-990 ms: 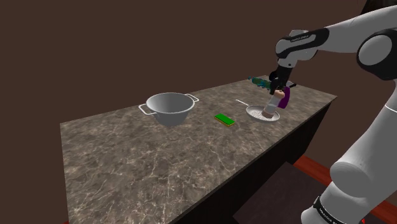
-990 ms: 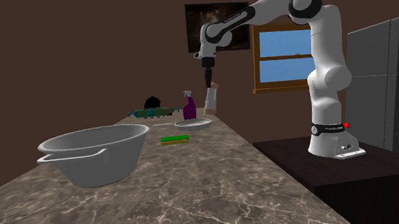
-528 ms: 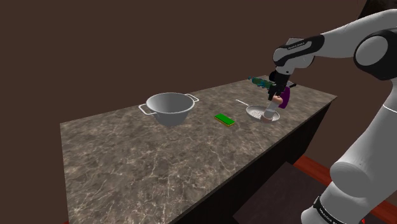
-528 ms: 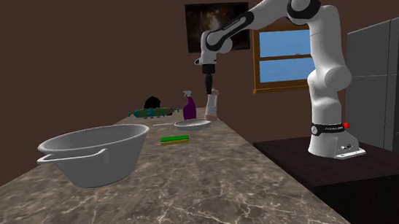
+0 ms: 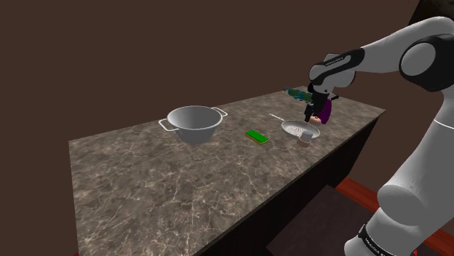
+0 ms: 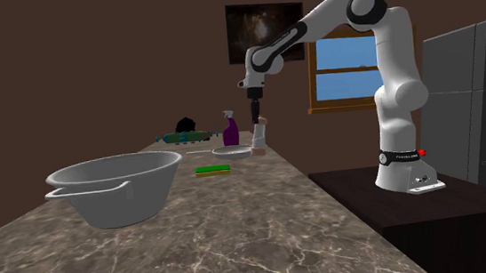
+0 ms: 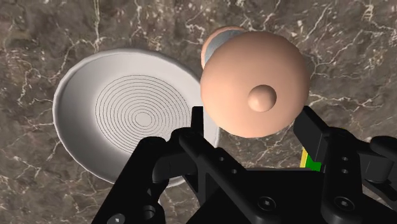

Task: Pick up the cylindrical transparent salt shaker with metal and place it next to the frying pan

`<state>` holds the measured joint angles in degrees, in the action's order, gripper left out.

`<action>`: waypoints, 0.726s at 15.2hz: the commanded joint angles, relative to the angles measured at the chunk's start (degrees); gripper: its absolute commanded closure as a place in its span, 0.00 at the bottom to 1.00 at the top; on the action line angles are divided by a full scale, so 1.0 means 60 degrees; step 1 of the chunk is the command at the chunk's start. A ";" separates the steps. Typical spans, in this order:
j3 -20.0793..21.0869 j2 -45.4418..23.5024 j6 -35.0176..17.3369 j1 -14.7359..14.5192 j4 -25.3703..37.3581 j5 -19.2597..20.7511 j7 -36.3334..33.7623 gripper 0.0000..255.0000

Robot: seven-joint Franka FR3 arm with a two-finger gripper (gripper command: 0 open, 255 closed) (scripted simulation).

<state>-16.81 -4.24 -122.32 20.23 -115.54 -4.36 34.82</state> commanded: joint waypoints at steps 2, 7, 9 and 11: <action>0.0006 -0.0150 -0.0320 0.0006 -0.0173 -0.0068 0.0053 1.00; 0.0006 -0.0150 -0.0320 0.0006 -0.0173 -0.0068 0.0053 1.00; 0.0006 -0.0150 -0.0320 0.0006 -0.0173 -0.0068 0.0053 1.00; 0.0006 -0.0150 -0.0320 0.0006 -0.0174 -0.0068 0.0052 0.00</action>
<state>-16.78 -5.14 -124.24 20.27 -116.58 -4.77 35.13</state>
